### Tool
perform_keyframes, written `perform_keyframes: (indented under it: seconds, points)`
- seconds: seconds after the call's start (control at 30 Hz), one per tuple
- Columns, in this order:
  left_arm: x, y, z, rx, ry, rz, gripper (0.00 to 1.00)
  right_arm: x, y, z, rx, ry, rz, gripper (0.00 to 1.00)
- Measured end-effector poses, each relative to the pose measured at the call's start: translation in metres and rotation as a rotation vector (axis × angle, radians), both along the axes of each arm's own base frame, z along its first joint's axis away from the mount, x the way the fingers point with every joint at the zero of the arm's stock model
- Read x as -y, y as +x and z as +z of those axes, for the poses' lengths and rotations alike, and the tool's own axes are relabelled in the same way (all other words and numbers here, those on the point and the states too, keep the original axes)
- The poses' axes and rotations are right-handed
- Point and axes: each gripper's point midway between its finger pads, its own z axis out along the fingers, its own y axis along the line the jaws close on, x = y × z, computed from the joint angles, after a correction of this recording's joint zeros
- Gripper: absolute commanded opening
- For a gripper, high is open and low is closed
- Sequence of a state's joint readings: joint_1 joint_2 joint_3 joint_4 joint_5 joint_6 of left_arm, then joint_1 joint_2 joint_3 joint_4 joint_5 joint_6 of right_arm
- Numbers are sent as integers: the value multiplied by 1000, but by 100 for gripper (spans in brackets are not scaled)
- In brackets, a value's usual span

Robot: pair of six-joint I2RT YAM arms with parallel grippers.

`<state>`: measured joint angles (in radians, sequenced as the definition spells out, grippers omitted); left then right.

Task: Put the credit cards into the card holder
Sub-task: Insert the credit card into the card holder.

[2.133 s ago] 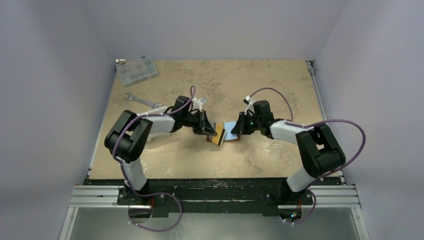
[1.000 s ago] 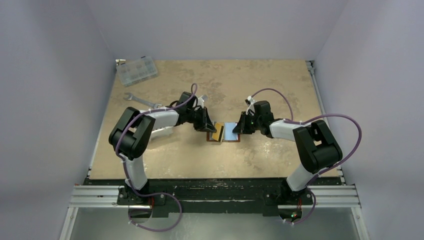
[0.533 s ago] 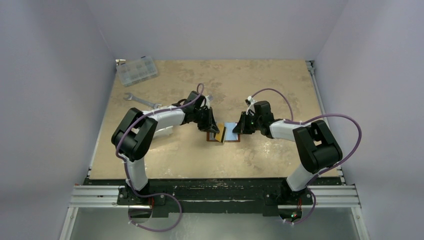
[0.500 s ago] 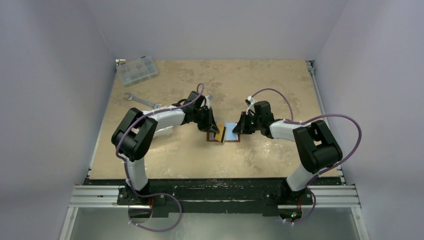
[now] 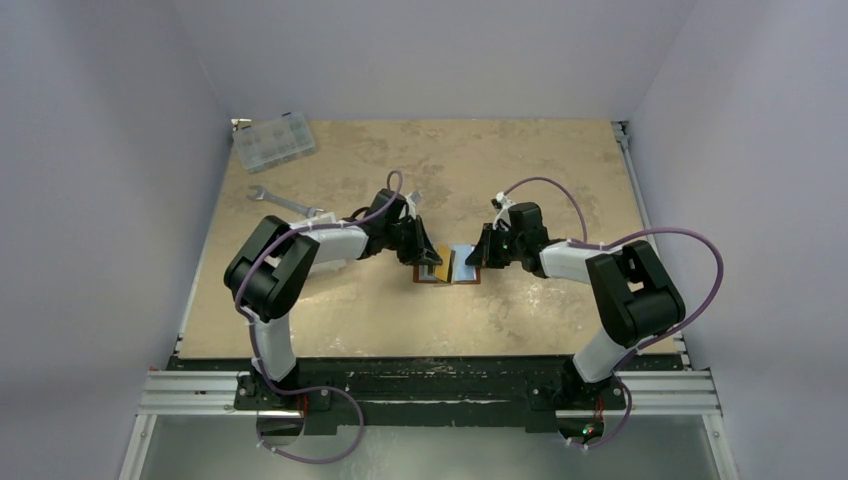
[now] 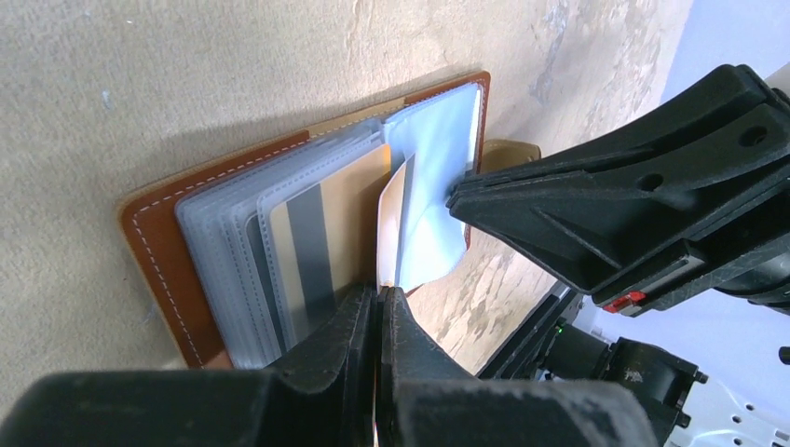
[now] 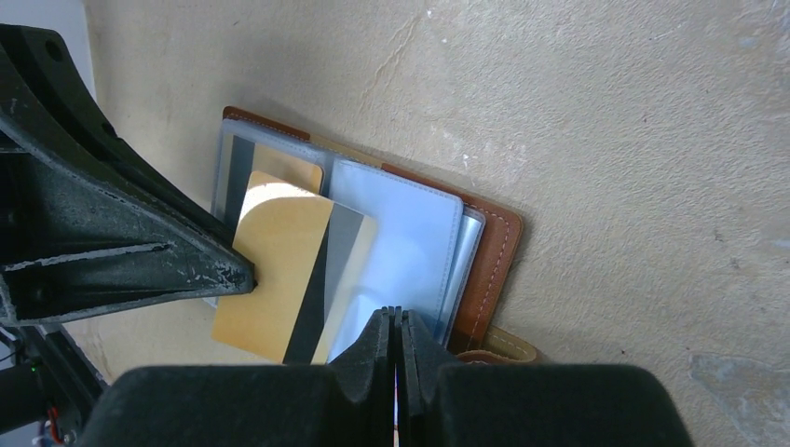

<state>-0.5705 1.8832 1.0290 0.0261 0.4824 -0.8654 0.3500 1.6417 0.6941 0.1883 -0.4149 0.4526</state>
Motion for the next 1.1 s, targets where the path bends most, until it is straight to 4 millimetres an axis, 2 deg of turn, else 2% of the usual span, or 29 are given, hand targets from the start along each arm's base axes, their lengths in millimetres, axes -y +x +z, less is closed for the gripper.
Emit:
perform_keyframes:
  seconds: [0.37,0.87,1.0,1.03,1.07,1.1]
  points:
    - [-1,9,0,17,-32,90,0,1,1,0,5,4,-1,0]
    - [0,13,1,37,-39,108,0,1,1,0,5,4,-1,0]
    - [2,11,0,39,-44,102,0,0,0,0,4,5,0,6]
    - [3,11,1,41,-46,99,3,1,0,0,3,5,0,9]
    - [3,10,1,41,-46,97,11,1,0,0,2,4,0,12]
    - [4,9,0,43,-44,93,15,1,-1,1,0,1,-2,14]
